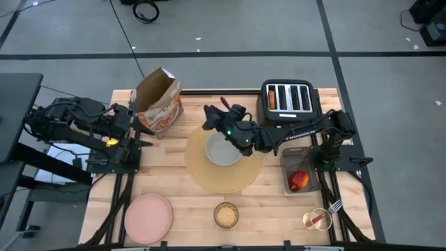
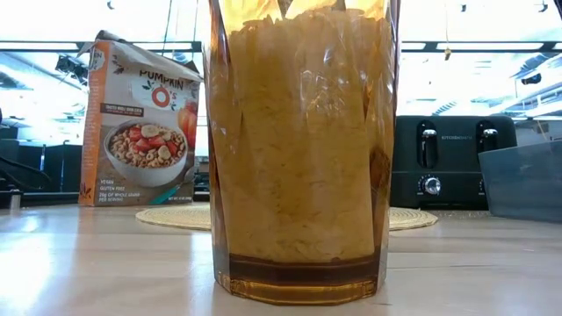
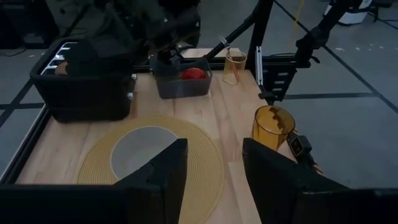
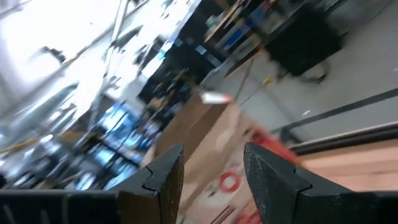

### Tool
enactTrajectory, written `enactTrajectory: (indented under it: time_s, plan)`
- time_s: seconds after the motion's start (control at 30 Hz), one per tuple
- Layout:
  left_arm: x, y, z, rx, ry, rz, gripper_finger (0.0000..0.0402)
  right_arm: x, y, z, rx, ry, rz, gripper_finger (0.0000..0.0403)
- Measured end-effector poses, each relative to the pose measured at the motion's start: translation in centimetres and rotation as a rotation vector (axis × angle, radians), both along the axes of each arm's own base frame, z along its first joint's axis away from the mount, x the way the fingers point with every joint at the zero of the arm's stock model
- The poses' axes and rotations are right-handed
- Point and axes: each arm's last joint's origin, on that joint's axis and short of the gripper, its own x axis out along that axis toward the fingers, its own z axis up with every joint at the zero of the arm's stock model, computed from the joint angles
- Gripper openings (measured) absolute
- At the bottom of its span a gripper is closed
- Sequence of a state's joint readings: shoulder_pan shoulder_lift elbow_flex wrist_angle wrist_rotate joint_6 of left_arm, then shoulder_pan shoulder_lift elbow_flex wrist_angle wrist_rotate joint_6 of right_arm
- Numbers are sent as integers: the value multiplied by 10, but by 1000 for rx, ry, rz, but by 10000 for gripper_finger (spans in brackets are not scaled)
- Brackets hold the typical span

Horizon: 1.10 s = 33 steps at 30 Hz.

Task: Arrange a breakfast setting
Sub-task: Pour the cereal from the brown cereal box into the gray bowl

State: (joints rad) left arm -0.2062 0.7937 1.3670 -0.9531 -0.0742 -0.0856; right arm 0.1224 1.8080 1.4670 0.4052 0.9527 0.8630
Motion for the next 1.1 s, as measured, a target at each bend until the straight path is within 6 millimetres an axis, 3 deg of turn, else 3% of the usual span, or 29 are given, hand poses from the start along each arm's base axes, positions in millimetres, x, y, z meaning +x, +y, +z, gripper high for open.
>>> enactTrajectory:
  time_s: [0.17, 1.1]
  plan:
    - [0, 0, 0, -7, 1, 3, 162, 2, -3, 2, 2, -30, 79, 174]
    - [1, 0, 0, -6, 5, 3, 162, 2, -6, 5, -6, -51, 98, 174]
